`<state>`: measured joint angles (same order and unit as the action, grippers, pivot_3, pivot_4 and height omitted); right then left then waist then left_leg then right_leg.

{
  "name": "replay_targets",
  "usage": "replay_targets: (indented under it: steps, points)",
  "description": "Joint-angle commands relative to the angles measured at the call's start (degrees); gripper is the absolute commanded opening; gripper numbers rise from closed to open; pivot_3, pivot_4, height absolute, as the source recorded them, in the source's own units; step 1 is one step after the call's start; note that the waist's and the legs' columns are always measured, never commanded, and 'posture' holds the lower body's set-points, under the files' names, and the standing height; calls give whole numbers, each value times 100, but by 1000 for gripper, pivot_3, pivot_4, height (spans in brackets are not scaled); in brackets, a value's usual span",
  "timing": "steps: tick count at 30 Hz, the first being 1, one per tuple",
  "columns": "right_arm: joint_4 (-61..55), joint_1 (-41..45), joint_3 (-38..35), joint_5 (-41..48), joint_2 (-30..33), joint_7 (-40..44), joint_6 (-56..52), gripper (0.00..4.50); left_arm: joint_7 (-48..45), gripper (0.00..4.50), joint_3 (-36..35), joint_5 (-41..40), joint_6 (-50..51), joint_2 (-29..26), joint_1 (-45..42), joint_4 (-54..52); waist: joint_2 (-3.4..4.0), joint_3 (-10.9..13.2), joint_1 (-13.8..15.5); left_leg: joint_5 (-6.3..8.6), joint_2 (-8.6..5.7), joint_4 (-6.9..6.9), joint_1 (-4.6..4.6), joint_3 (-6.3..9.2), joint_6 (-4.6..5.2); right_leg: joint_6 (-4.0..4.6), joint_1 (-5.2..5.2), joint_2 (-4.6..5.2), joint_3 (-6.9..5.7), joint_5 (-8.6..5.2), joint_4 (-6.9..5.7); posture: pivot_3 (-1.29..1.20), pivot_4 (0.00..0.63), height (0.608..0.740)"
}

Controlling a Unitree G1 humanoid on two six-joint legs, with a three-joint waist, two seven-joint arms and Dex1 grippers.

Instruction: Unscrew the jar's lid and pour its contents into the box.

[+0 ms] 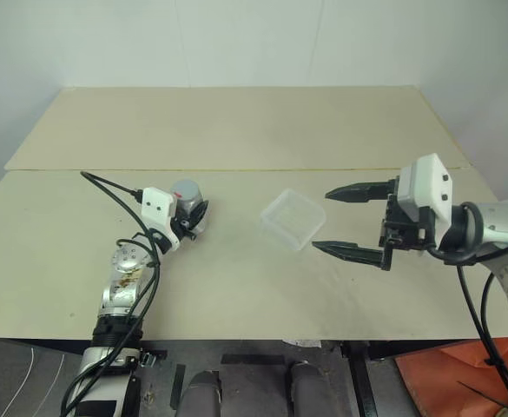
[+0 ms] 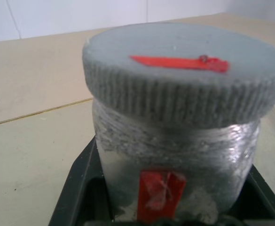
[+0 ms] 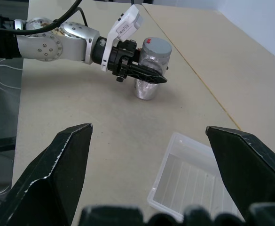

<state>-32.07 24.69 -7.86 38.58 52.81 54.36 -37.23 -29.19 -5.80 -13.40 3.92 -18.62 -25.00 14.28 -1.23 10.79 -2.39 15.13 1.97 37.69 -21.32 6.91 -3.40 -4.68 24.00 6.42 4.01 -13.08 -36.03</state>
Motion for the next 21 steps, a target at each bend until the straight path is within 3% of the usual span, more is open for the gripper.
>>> replay_targets:
  steps: [1, 6, 10, 14, 21]
  points:
    - [-124, 140, -160, 87, 48, -51, 30, 4500, -2, 1939, 4, -14, 97, -40, 74, -316, 0, 0, -1, 0, 0, 0, 0, 0, 0, 0, 0, 0, 0, 0, 0, 0, 150, 740]
    - [-123, 264, -75, 115, -25, -65, 32, 4500, -526, 1939, 18, -342, 682, -383, -80, -833, 0, 0, -5, 0, 0, 0, 0, 0, 0, 0, 0, 0, 0, 0, -1, 0, 150, 740]
    - [-68, 527, 90, 233, -218, -138, -35, 4500, -1920, 1939, 48, -1178, 1725, -1209, -505, -1293, 1, 1, -24, 0, 1, 0, -4, 1, 0, 0, 7, -1, 0, 0, -6, 0, 150, 740]
    - [182, 1301, 465, 447, -841, -507, -348, 4500, -3457, 1939, 226, -1746, 2132, -1823, -1128, -1160, 2, 1, -35, -1, 1, -1, -3, 1, -2, 0, 5, -1, 0, -1, -4, 0, 150, 740]
    - [829, 2783, 1203, 310, -2137, -1586, -1214, 4500, -4642, 1939, 648, -1843, 1878, -1365, -2213, -275, 3, 2, -62, -4, 1, -1, -8, 6, -7, 1, 10, -3, -2, -1, -5, 0, 150, 740]
